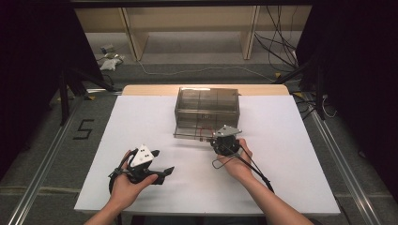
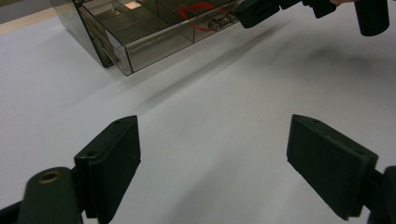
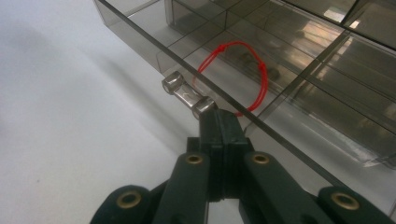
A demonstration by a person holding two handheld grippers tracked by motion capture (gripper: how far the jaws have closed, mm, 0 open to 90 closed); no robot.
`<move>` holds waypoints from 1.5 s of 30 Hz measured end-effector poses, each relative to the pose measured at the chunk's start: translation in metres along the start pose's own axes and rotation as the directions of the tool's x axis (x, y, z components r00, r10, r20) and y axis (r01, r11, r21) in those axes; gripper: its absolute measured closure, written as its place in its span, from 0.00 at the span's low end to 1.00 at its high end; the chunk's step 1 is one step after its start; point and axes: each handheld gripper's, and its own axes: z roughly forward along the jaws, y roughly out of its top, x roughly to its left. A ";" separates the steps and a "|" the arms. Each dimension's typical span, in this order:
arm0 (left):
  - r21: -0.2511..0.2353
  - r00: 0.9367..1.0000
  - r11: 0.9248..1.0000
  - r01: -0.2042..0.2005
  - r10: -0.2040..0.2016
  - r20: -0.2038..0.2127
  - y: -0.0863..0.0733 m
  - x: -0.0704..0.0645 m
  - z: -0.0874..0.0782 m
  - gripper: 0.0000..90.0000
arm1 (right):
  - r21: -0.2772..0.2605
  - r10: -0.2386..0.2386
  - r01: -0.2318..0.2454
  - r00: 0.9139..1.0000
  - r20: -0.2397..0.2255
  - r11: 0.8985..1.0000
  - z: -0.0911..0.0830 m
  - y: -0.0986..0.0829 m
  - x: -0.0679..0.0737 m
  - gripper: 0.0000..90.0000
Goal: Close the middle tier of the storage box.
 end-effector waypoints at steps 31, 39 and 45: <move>-0.001 1.000 1.000 -0.001 0.001 0.000 0.000 0.000 0.000 0.19 | -0.009 0.016 -0.016 1.000 0.022 1.000 0.003 0.004 -0.003 1.00; 0.000 1.000 1.000 -0.002 0.002 0.000 0.000 0.000 0.000 0.19 | -0.012 0.018 -0.017 0.999 0.031 1.000 0.004 0.004 -0.003 1.00; 0.001 1.000 1.000 -0.003 0.003 -0.001 0.000 0.000 0.000 0.19 | -0.014 0.018 -0.018 0.999 0.035 1.000 0.005 0.005 -0.004 1.00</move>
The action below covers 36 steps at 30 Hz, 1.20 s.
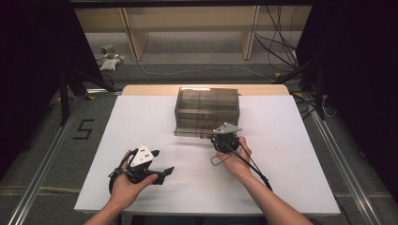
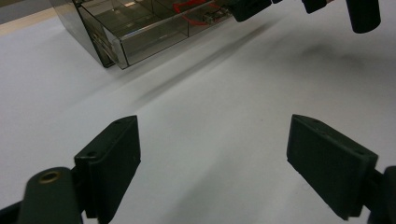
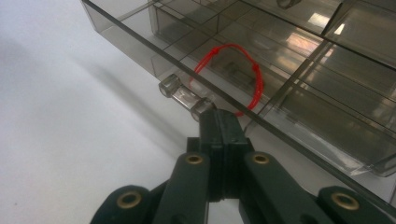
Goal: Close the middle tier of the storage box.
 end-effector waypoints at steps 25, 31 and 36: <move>0.000 1.000 1.000 0.000 0.000 0.000 0.000 0.000 0.000 0.19 | -0.005 -0.002 0.002 1.000 0.008 1.000 0.002 0.003 -0.001 1.00; 0.000 1.000 1.000 0.000 0.000 0.000 0.000 0.000 0.000 0.19 | -0.006 0.000 0.000 1.000 0.010 1.000 0.003 0.003 0.000 1.00; 0.001 1.000 1.000 -0.003 0.003 0.001 0.000 0.000 0.000 0.19 | -0.007 0.001 -0.001 1.000 0.013 1.000 0.003 0.004 0.000 1.00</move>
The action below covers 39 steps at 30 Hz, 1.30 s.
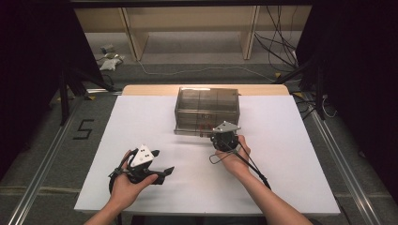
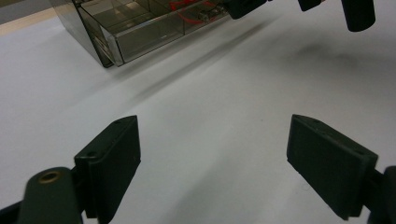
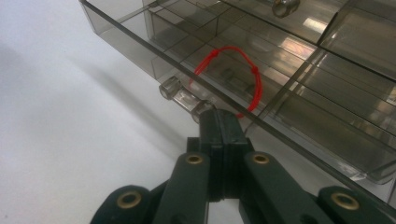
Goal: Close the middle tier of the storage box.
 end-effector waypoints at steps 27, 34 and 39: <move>-0.001 1.000 1.000 0.003 -0.003 -0.001 0.000 0.000 0.000 0.19 | -0.003 0.004 -0.004 1.000 0.017 1.000 0.003 0.001 -0.002 1.00; -0.001 1.000 1.000 0.004 -0.004 -0.001 0.000 0.000 0.000 0.19 | -0.005 0.007 -0.007 1.000 0.021 1.000 0.003 0.002 -0.003 1.00; -0.002 1.000 1.000 0.004 -0.004 -0.001 0.000 0.000 0.000 0.19 | -0.005 0.007 -0.007 1.000 0.022 1.000 0.004 0.002 -0.003 1.00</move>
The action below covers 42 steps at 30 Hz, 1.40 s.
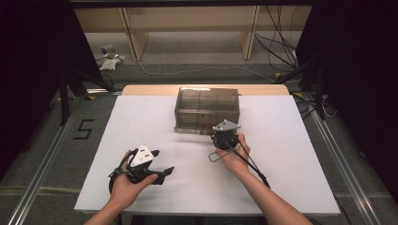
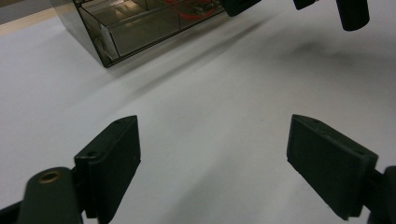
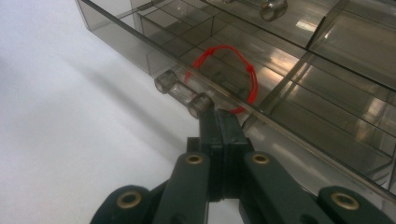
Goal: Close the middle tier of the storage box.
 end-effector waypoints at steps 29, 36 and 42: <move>0.001 1.000 1.000 0.000 0.000 -0.002 0.000 0.000 0.000 0.19 | -0.007 0.009 -0.009 1.000 0.009 1.000 0.002 0.003 -0.002 1.00; 0.001 1.000 1.000 0.000 0.000 -0.002 0.000 0.000 0.000 0.19 | -0.010 0.004 -0.004 1.000 0.013 1.000 0.003 0.003 -0.002 1.00; 0.000 1.000 1.000 0.001 -0.001 -0.002 0.000 0.000 0.000 0.19 | -0.011 0.001 -0.001 1.000 0.018 1.000 0.003 0.004 -0.003 1.00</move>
